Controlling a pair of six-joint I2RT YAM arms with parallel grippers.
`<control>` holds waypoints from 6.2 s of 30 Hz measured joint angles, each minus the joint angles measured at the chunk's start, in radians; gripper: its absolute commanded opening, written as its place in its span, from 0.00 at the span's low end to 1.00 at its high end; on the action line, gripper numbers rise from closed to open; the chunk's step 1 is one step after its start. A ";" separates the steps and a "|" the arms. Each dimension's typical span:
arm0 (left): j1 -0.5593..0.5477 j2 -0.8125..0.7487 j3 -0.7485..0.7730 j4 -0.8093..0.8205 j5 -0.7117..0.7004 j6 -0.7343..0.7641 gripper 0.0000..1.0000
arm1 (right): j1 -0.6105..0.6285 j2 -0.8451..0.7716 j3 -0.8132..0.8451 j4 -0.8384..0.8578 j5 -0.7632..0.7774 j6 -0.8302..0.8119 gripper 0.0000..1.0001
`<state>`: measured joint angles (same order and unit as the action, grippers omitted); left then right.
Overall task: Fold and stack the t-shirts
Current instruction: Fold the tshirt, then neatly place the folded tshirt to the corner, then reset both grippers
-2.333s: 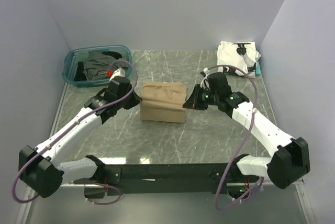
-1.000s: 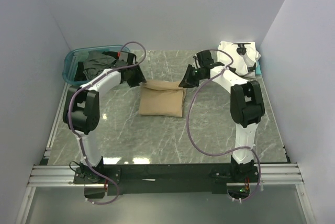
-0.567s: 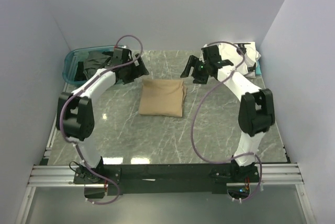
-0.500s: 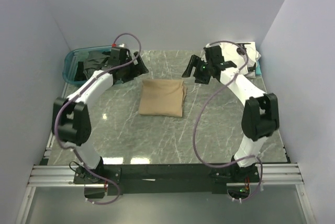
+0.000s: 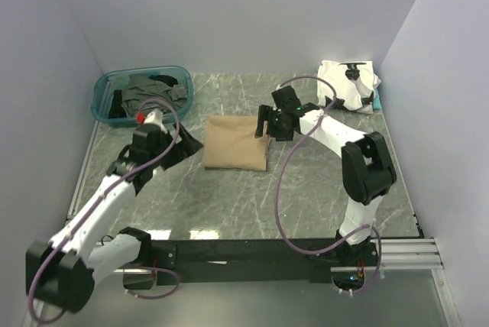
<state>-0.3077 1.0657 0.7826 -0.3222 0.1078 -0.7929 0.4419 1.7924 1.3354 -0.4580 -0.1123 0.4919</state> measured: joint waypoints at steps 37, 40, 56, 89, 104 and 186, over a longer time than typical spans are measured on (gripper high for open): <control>-0.004 -0.376 -0.259 -0.080 -0.046 -0.145 1.00 | 0.091 0.332 0.222 0.042 0.085 -0.142 0.00; -0.004 -0.407 -0.272 -0.077 -0.045 -0.154 0.99 | 0.100 0.320 0.222 0.040 0.153 -0.193 0.00; -0.005 -0.646 -0.293 -0.097 -0.143 -0.222 0.99 | -0.081 0.169 0.294 0.049 0.490 -0.484 0.00; -0.005 -0.474 -0.258 -0.109 -0.237 -0.203 0.99 | -0.322 0.326 0.795 -0.065 0.518 -0.736 0.00; -0.005 -0.475 -0.258 -0.109 -0.237 -0.196 1.00 | -0.388 0.309 0.841 -0.121 0.415 -0.708 0.00; -0.005 -0.402 -0.188 -0.092 -0.205 -0.188 0.99 | -0.700 0.343 0.625 0.282 0.092 -0.238 0.88</control>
<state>-0.3122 0.6636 0.5941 -0.4137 -0.0971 -0.9806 -0.2577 2.1353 1.9602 -0.1757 -0.0208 0.2535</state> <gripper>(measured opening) 0.995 0.875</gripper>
